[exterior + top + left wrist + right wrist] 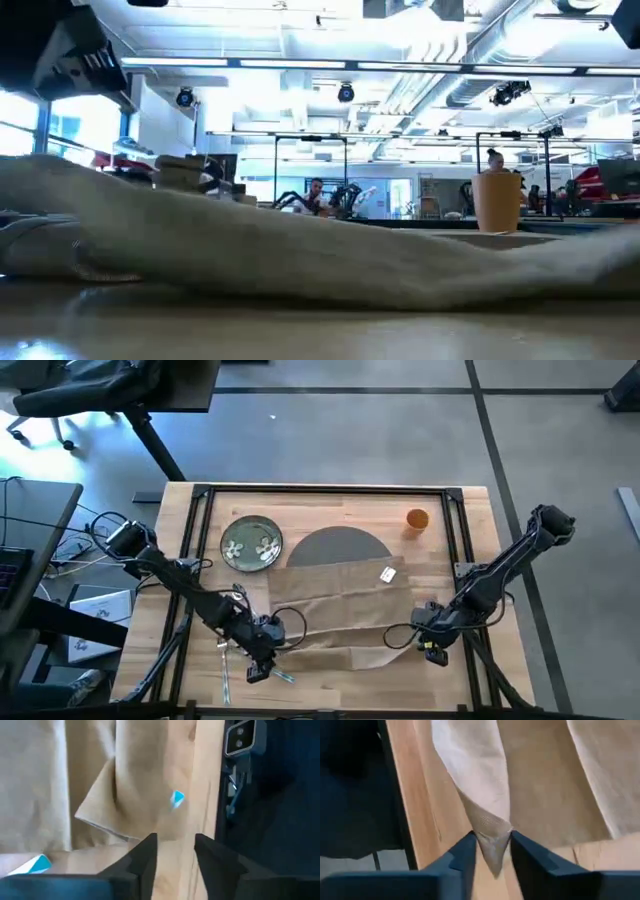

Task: Set table place
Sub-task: Fold the brown table napkin

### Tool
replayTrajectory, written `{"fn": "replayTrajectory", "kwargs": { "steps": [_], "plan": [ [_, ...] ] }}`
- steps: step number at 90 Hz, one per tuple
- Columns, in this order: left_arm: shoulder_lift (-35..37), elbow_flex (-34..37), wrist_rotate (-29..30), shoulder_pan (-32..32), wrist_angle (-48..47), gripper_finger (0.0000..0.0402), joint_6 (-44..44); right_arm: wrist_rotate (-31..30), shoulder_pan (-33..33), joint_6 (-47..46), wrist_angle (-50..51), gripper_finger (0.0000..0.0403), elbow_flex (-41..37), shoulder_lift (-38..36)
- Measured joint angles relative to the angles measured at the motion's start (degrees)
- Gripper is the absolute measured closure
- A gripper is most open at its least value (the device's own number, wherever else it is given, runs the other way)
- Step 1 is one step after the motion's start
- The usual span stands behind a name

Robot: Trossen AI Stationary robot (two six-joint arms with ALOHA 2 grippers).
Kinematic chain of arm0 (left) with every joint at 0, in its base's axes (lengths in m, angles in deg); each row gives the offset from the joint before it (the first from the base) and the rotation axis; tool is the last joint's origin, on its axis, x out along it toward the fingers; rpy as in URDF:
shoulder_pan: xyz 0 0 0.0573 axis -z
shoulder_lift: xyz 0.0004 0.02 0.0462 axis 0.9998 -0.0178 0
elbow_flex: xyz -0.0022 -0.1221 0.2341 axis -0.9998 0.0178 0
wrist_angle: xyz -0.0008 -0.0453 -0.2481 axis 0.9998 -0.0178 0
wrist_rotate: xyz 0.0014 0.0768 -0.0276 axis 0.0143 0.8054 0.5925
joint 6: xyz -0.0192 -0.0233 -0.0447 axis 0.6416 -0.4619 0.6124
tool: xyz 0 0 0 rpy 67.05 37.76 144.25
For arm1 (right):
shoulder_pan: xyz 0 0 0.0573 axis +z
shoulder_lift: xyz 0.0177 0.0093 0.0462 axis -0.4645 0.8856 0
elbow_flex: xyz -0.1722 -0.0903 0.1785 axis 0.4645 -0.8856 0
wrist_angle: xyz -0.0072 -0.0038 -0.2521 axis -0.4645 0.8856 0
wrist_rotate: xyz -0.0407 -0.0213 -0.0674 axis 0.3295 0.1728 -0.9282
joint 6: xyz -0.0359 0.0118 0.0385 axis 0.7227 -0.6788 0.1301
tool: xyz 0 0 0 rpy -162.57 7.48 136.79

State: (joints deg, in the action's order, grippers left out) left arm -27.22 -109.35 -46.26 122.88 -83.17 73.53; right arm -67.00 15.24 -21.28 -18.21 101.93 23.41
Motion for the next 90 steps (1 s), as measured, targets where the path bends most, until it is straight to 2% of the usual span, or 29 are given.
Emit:
{"fn": "replayTrajectory", "kwargs": {
  "steps": [8,14,26,39,58,74,90],
  "plan": [
    [0.94,0.00,-4.38,-1.21,0.32,0.0252,0.92,1.63,-0.38,2.26,2.56,0.0232,1.54,0.00],
    [2.27,0.00,-5.55,-2.30,0.87,0.0248,0.68,2.56,-1.03,4.17,5.33,0.0207,3.69,0.00],
    [3.85,-0.13,0.04,-3.12,7.28,0.0250,-4.44,-0.82,-1.68,10.30,3.34,0.0177,6.57,-0.04],
    [1.27,-0.04,0.26,-1.02,8.70,0.0252,-7.01,-2.84,0.68,11.20,-2.67,0.0172,5.27,1.57],
    [-2.50,-0.04,3.32,3.51,9.33,0.0253,-8.10,-5.52,7.91,12.39,-8.51,0.0171,5.00,11.08],
    [-6.25,-0.04,3.95,4.17,10.74,0.0253,-9.17,-6.84,10.07,12.78,-7.37,0.0171,4.98,18.44],
    [-9.48,-0.04,4.09,4.15,12.28,0.0253,-11.15,-6.95,10.12,11.14,-6.28,0.0171,4.98,21.80]
  ]
}}
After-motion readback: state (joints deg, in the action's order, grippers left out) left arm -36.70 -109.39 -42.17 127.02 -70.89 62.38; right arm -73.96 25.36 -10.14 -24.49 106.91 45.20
